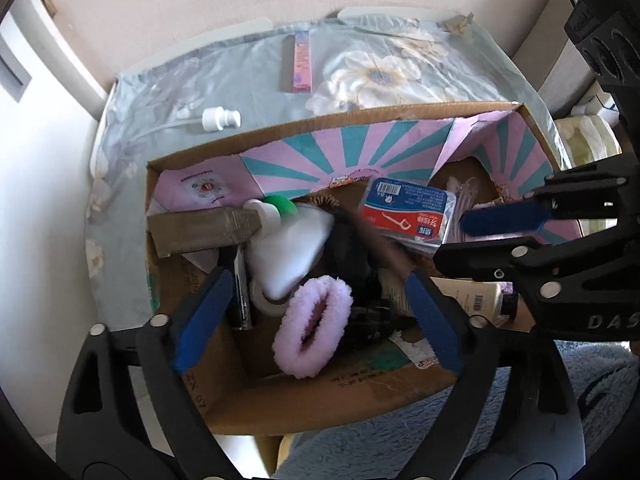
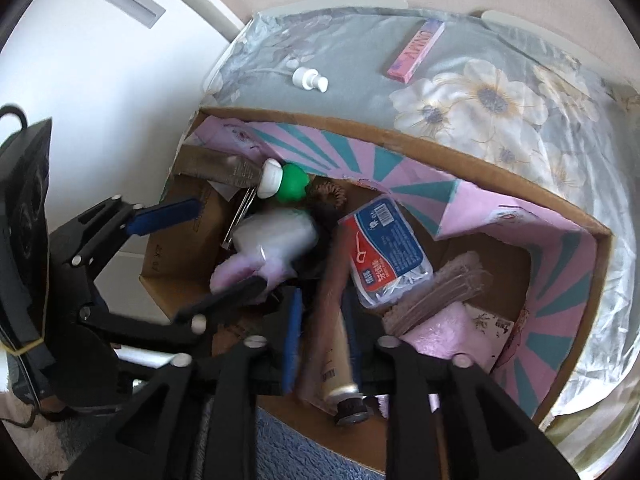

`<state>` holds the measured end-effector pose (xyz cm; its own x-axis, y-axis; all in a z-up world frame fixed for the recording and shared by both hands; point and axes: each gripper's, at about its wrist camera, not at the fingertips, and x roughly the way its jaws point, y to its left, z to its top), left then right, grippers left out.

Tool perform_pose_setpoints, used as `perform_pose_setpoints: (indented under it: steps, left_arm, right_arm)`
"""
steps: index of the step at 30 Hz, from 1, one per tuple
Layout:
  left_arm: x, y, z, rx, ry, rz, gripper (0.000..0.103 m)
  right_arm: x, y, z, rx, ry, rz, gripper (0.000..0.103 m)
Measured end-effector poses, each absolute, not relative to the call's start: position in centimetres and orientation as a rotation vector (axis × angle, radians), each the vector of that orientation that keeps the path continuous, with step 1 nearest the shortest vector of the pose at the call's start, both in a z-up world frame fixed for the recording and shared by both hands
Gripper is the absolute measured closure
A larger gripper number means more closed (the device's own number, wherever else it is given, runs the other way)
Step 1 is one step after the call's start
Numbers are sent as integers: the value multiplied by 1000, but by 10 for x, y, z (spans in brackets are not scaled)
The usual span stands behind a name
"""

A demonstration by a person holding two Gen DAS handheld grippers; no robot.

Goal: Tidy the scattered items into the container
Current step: 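Carry the earphone case and brown stick into the box and open both tools, then move the left tool to the white spray bottle while the right tool approaches the pink UNMV box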

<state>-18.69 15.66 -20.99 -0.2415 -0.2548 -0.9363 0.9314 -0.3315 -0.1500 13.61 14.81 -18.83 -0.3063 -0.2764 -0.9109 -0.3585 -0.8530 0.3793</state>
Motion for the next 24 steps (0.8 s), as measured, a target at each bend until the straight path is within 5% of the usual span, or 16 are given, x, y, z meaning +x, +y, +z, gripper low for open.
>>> perform_pose_setpoints:
  steps: [2,9,24]
  left_arm:
    - [-188,157,-207,1093,960,-1710,12]
    - [-183,153,-193,1064,948,-1683,11]
    - [-115,36,-124,1058,615,-1750,3]
  right_arm:
    - [141,153,-182,-1776,853,2371,67]
    - [152,171,-160,-1664,888,2432,67]
    - [126,224,-96,-1439,837,2511,67]
